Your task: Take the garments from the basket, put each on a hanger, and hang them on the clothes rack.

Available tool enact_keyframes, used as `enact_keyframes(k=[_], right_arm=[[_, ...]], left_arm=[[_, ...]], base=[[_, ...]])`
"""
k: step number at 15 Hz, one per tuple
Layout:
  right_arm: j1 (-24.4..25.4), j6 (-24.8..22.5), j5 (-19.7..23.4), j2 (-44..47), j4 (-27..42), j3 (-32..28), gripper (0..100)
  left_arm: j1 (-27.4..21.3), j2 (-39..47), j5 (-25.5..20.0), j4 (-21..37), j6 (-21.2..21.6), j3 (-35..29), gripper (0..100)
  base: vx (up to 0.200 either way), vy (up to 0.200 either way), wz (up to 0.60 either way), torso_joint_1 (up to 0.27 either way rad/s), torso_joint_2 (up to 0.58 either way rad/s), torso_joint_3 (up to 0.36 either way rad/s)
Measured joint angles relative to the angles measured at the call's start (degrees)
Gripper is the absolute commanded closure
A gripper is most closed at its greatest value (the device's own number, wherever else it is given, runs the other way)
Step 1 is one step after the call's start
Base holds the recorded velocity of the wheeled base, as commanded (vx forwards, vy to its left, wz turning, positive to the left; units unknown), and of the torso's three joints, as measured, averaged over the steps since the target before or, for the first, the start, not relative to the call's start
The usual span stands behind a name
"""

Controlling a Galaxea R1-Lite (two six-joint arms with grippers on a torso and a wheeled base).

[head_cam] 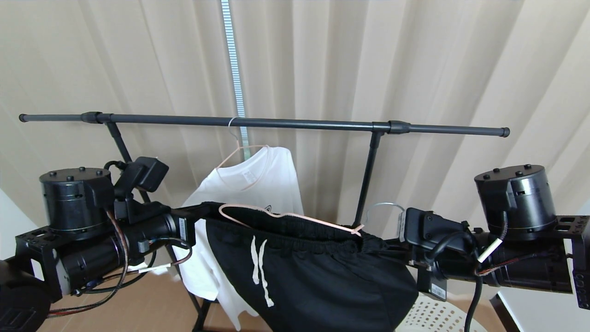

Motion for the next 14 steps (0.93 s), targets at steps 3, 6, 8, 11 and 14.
enact_keyframes(k=[3, 6, 8, 11, 14], right_arm=[[0.09, -0.35, -0.44, 0.60, -0.11, -0.06, 100], [0.17, -0.41, -0.41, 1.01, -0.06, 0.02, 100], [0.20, -0.48, -0.44, 1.38, -0.04, 0.02, 100], [0.17, -0.80, -0.52, 1.68, -0.04, 0.02, 100], [0.23, -0.83, -0.80, 2.08, -0.02, 0.07, 100]], left_arm=[[-0.11, -1.28, 0.02, 1.54, 1.12, -1.72, 100], [-0.11, -1.71, 0.30, 3.94, 1.21, -3.29, 100], [0.06, -1.79, 1.04, 6.24, 1.19, -4.80, 100], [0.22, -1.80, 1.54, 8.73, 1.21, -7.34, 100], [0.20, -1.74, 2.27, 14.29, 1.34, -10.86, 100]], base=[[0.000, 0.000, 0.00, 0.000, 0.00, 0.000], [0.000, 0.000, 0.00, 0.000, 0.00, 0.000], [0.000, 0.000, 0.00, 0.000, 0.00, 0.000], [0.000, 0.000, 0.00, 0.000, 0.00, 0.000], [0.000, 0.000, 0.00, 0.000, 0.00, 0.000]])
